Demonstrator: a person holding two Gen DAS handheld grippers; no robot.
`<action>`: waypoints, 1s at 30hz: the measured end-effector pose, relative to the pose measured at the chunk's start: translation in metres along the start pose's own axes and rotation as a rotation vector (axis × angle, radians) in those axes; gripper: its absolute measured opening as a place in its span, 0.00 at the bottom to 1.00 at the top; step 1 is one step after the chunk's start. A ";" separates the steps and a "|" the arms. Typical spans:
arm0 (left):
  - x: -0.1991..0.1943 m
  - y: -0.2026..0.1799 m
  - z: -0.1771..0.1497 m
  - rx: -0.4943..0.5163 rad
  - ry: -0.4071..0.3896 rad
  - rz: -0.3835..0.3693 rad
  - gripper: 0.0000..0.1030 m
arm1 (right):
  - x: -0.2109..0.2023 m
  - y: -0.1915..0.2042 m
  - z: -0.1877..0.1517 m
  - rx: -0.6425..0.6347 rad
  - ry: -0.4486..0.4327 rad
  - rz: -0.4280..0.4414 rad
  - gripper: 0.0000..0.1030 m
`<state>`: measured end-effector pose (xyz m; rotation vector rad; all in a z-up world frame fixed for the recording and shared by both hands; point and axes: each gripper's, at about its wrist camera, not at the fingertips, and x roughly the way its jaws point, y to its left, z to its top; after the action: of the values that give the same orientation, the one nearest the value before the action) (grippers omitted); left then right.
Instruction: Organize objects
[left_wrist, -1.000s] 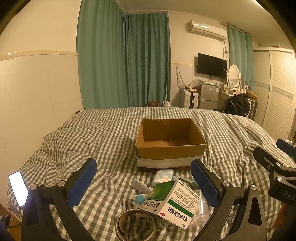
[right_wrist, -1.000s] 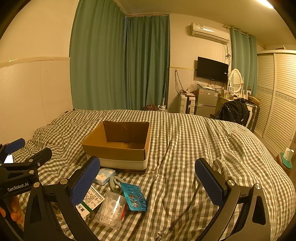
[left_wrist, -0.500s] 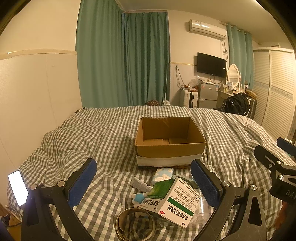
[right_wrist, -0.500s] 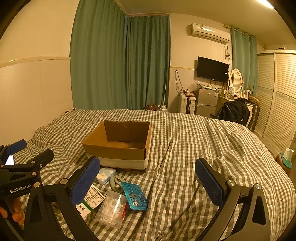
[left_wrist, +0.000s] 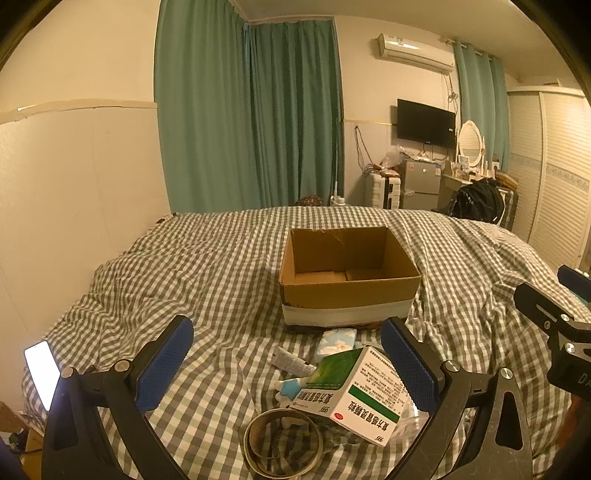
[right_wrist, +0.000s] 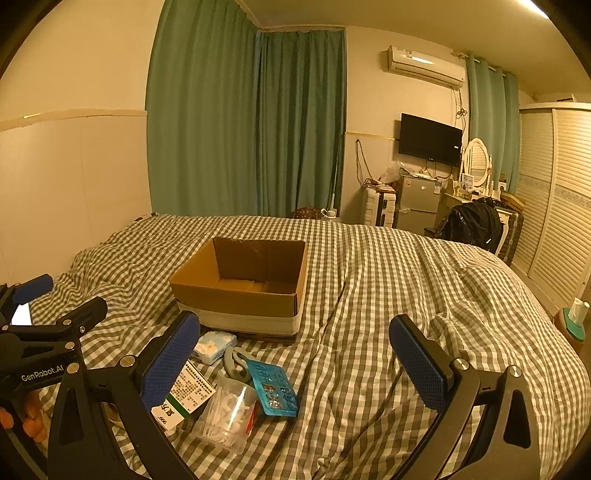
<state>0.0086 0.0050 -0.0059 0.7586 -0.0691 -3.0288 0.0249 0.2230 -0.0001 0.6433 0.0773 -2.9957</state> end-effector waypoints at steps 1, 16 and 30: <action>0.001 0.000 0.000 0.000 0.004 0.000 1.00 | 0.001 0.000 0.000 0.000 0.003 0.001 1.00; 0.043 -0.057 -0.053 0.166 0.205 -0.064 1.00 | 0.055 -0.026 -0.029 0.021 0.181 -0.022 1.00; 0.075 -0.066 -0.082 0.288 0.280 -0.042 1.00 | 0.077 -0.030 -0.053 -0.029 0.308 -0.051 1.00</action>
<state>-0.0192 0.0660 -0.1162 1.2102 -0.4980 -2.9503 -0.0260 0.2518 -0.0789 1.1090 0.1555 -2.9088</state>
